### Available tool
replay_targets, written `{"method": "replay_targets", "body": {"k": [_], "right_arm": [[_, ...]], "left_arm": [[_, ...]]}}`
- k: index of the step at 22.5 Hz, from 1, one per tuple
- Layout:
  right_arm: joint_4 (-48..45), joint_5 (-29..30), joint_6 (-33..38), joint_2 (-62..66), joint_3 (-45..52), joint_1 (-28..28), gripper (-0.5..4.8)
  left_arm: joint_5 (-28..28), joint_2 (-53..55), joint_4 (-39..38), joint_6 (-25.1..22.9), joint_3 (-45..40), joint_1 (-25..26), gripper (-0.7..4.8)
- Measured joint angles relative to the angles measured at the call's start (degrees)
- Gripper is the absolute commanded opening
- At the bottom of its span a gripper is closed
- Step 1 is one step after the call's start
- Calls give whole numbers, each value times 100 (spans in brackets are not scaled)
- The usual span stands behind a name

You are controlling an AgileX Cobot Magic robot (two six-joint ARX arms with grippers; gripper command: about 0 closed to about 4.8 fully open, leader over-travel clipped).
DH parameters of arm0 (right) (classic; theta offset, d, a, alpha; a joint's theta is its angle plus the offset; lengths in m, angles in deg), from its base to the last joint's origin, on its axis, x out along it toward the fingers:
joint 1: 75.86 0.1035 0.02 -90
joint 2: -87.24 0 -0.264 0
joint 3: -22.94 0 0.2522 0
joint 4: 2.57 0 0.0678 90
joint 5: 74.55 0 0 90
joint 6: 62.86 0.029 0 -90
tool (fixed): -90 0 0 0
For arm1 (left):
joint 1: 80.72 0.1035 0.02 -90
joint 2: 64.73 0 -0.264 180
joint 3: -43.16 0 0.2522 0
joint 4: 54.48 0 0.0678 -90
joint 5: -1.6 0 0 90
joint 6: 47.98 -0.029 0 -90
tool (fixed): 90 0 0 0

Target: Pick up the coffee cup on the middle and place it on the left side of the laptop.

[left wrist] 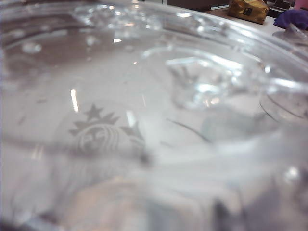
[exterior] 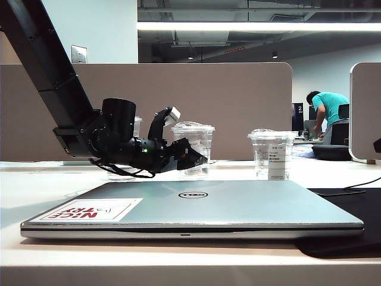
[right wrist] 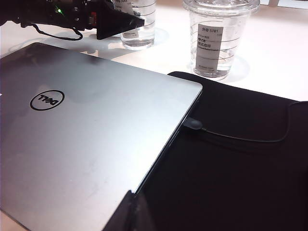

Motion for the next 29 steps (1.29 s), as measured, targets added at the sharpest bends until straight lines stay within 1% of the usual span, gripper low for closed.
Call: {"method": "replay_targets", "body": {"k": [3, 8, 13, 18, 21, 26, 29], "right_arm": [[2, 0, 0, 0, 0, 0, -5], [2, 0, 0, 0, -2, 0, -5], [0, 0, 0, -2, -2, 0, -5], [0, 0, 0, -2, -2, 0, -5], [2, 0, 0, -2, 0, 0, -5], [0, 0, 0, -2, 0, 0, -5], [0, 0, 0, -9, -2, 0, -5]], "left_arm": [[-28, 0, 0, -2, 0, -9, 393], [-315, 0, -11, 0, 0, -11, 390], [-332, -26, -17, 2, -2, -15, 390], [-485, -426, 31, 2, -33, 20, 390], [-553, -461, 118, 0, -24, 68, 390], [-601, -437, -232, 2, -26, 114, 389], [-715, -428, -208, 2, -26, 94, 389]]}}
